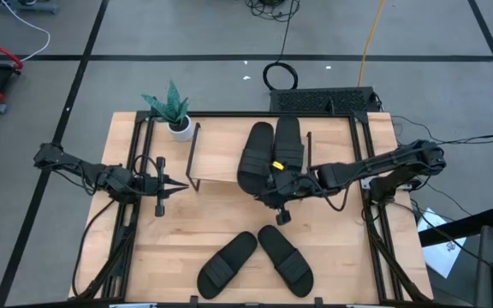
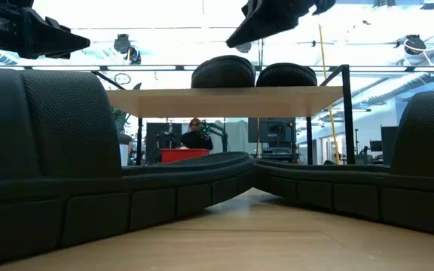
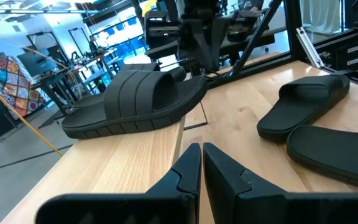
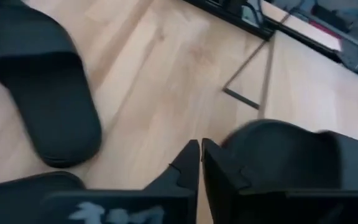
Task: Pick and place slides into the shelf
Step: Put the top left black slide on the shelf
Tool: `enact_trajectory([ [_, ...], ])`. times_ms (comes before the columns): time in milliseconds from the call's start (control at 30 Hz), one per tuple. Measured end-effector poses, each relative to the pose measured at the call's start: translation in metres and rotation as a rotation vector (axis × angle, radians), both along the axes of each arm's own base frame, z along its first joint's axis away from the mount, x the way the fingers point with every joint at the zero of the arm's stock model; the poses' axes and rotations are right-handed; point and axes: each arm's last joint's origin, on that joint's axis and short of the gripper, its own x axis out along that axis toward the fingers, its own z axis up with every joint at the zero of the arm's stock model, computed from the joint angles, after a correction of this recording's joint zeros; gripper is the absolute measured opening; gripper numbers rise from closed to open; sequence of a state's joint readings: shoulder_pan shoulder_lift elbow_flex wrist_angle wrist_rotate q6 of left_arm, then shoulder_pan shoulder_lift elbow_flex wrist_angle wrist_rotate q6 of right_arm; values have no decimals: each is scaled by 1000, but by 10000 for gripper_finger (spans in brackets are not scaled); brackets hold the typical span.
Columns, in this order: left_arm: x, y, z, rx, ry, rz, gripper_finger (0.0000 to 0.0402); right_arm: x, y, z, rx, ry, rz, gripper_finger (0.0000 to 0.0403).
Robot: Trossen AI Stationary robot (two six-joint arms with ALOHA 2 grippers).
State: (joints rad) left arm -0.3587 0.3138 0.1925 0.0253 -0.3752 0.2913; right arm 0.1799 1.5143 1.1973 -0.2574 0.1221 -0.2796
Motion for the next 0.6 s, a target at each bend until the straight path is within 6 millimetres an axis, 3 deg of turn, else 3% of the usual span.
enact_trajectory([
  [600, 0, 0, 0, 0, 0, 0, 26, 0, 4, -4, 122, 36, 32, 0],
])
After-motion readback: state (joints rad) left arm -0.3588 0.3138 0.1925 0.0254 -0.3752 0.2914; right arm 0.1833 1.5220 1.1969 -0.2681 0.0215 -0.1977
